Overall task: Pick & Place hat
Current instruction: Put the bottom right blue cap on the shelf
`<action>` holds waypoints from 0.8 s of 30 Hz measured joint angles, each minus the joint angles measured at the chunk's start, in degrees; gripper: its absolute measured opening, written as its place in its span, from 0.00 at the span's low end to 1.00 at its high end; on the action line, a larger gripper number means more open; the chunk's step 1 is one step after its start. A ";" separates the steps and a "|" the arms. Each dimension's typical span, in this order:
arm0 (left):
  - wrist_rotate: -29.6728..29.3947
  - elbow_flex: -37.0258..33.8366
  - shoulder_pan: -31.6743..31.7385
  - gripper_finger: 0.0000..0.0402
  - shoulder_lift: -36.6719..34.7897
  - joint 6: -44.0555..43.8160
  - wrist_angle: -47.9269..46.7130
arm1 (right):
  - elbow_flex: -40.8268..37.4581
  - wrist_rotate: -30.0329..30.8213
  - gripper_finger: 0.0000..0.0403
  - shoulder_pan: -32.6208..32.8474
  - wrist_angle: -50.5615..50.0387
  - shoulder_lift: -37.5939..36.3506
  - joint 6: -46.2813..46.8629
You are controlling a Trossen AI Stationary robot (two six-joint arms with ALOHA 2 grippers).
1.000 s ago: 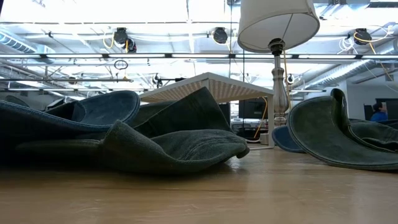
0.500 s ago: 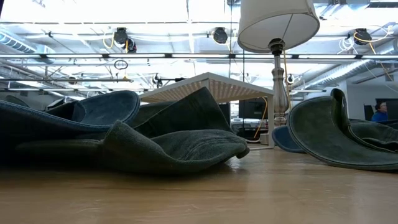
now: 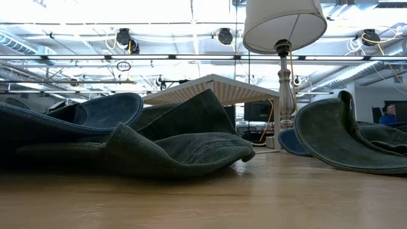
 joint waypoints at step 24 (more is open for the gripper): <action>-49.81 0.00 1.58 0.08 0.00 6.30 -0.31 | 0.00 -2.36 0.32 -0.20 4.36 -0.11 -12.57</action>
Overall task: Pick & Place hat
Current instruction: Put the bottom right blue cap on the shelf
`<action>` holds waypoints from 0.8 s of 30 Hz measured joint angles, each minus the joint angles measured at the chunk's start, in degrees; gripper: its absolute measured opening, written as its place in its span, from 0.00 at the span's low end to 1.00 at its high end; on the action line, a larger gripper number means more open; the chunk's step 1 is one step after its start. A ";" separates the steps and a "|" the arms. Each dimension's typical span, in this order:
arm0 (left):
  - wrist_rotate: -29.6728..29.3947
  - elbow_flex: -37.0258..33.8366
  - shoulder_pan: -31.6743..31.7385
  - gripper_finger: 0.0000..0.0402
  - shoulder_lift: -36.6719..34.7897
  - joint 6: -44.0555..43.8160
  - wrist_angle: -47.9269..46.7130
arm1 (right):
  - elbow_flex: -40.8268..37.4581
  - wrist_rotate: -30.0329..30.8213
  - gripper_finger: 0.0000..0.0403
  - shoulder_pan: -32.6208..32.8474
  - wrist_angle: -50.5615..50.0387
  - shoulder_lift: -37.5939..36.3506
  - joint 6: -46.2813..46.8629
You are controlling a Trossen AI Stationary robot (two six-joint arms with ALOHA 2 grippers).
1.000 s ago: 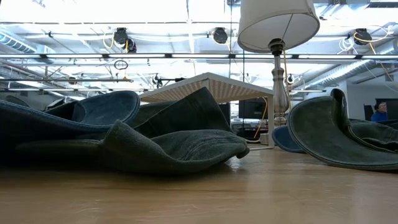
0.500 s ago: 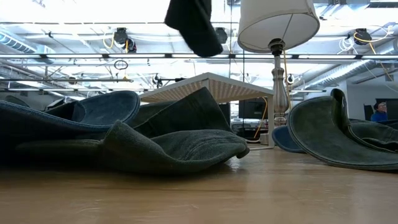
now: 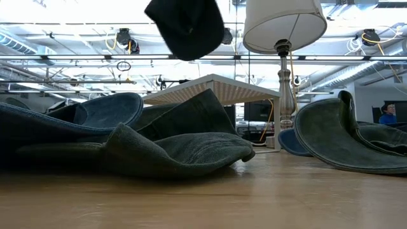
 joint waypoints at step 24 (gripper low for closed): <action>-14.49 0.09 7.14 0.08 13.77 -25.97 -17.62 | 0.00 13.05 0.32 -0.96 8.57 -0.02 -13.62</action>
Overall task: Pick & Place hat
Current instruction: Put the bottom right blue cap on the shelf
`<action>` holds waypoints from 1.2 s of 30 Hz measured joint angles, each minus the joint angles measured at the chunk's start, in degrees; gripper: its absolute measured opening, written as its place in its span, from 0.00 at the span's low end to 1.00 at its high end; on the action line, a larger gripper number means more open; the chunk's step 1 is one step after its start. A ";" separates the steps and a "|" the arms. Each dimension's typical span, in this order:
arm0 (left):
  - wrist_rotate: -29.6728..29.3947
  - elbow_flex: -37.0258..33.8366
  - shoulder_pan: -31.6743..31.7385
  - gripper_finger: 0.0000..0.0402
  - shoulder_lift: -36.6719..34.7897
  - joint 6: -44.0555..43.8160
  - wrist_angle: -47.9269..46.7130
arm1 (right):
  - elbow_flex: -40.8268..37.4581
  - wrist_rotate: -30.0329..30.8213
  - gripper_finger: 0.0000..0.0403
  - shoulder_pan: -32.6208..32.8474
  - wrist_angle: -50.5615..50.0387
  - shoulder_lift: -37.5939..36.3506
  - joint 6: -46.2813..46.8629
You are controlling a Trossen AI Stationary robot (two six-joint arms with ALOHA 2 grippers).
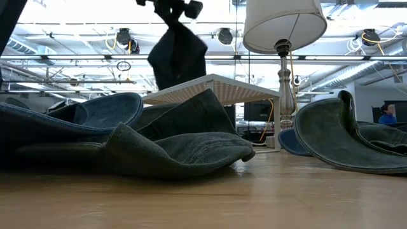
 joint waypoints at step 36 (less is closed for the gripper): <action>17.87 -0.07 -4.92 0.08 7.78 -25.35 -2.35 | -0.02 -0.03 0.32 -0.11 -0.79 0.00 -10.38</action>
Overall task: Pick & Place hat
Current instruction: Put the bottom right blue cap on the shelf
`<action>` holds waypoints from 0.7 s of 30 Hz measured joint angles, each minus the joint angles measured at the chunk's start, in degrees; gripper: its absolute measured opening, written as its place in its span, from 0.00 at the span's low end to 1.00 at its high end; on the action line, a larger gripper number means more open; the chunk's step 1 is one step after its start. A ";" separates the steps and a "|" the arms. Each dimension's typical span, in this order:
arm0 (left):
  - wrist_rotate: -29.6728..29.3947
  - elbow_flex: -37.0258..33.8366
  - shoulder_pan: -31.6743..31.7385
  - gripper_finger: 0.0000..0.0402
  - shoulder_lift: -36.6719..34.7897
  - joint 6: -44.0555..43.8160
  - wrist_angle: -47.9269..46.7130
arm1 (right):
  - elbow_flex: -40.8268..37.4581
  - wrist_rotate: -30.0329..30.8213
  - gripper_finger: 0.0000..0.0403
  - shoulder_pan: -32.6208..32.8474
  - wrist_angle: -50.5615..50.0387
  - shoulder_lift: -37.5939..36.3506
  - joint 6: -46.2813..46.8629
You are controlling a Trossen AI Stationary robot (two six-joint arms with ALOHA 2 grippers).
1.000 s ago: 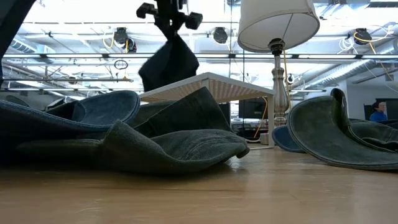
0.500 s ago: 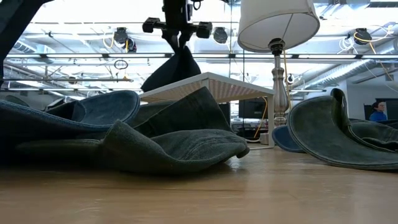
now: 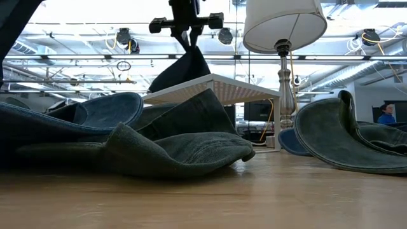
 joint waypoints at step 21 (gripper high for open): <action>23.58 -0.02 2.76 0.61 -1.32 6.35 5.00 | 0.00 -0.01 0.32 0.00 -0.02 0.00 0.04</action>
